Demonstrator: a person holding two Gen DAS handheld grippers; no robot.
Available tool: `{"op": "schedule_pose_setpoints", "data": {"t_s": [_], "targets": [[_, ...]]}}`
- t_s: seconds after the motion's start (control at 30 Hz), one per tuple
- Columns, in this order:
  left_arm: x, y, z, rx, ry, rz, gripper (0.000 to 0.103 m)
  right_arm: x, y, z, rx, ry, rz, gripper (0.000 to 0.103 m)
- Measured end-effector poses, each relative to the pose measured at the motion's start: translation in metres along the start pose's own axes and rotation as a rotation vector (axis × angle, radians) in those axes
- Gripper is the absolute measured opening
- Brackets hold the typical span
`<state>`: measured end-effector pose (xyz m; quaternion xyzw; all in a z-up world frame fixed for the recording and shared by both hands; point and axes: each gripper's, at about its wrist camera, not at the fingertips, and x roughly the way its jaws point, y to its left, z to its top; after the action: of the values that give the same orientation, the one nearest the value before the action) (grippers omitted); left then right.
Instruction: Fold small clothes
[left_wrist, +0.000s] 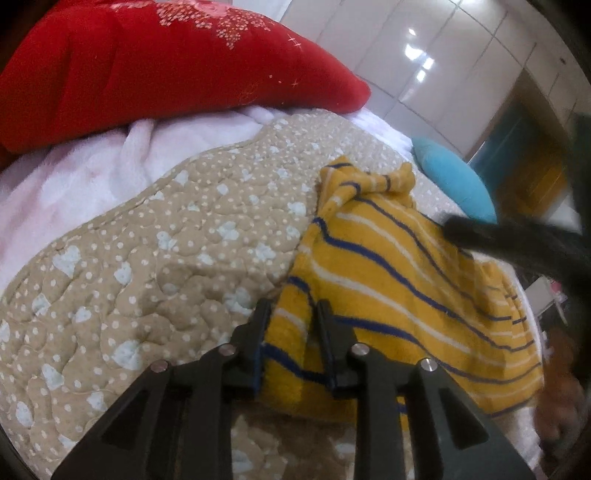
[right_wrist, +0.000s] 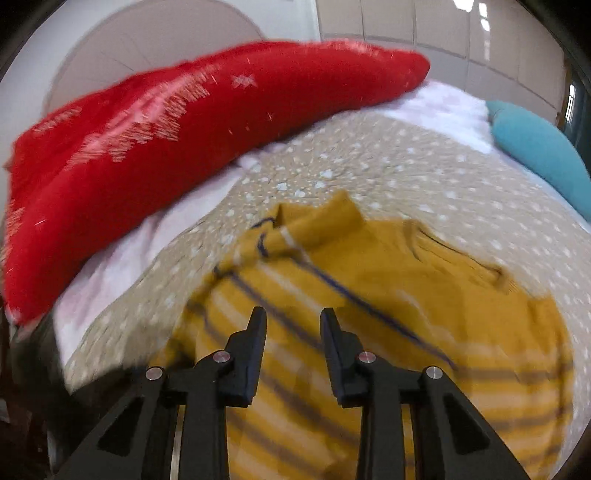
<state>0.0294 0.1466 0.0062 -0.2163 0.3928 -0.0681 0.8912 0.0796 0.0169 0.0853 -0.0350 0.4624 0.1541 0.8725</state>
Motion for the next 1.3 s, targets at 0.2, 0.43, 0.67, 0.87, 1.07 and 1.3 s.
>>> {"op": "schedule_pose_setpoints", "data": {"t_s": [0.2, 0.43, 0.67, 0.87, 1.07, 1.3], "targets": [[-0.003, 0.003, -0.002, -0.015, -0.009, -0.026, 0.025, 0.074, 0.014, 0.054, -0.020, 0.096, -0.058, 0.033], [-0.008, 0.009, -0.006, -0.034, -0.017, -0.051, 0.025, 0.100, 0.028, 0.083, -0.041, 0.121, -0.129, 0.033], [-0.019, 0.016, -0.009, -0.060, -0.031, -0.093, 0.030, 0.020, 0.032, 0.047, -0.093, 0.025, -0.052, 0.045], [-0.074, 0.035, -0.016, -0.119, -0.143, -0.078, 0.071, -0.026, 0.035, -0.016, -0.179, 0.020, -0.002, 0.055], [-0.096, 0.059, -0.014, -0.194, -0.184, 0.089, 0.071, -0.040, 0.064, -0.076, -0.328, 0.023, 0.035, 0.063], [-0.107, 0.072, -0.013, -0.235, -0.227, 0.190, 0.071, -0.019, 0.090, -0.110, -0.427, 0.018, -0.002, 0.063]]}}
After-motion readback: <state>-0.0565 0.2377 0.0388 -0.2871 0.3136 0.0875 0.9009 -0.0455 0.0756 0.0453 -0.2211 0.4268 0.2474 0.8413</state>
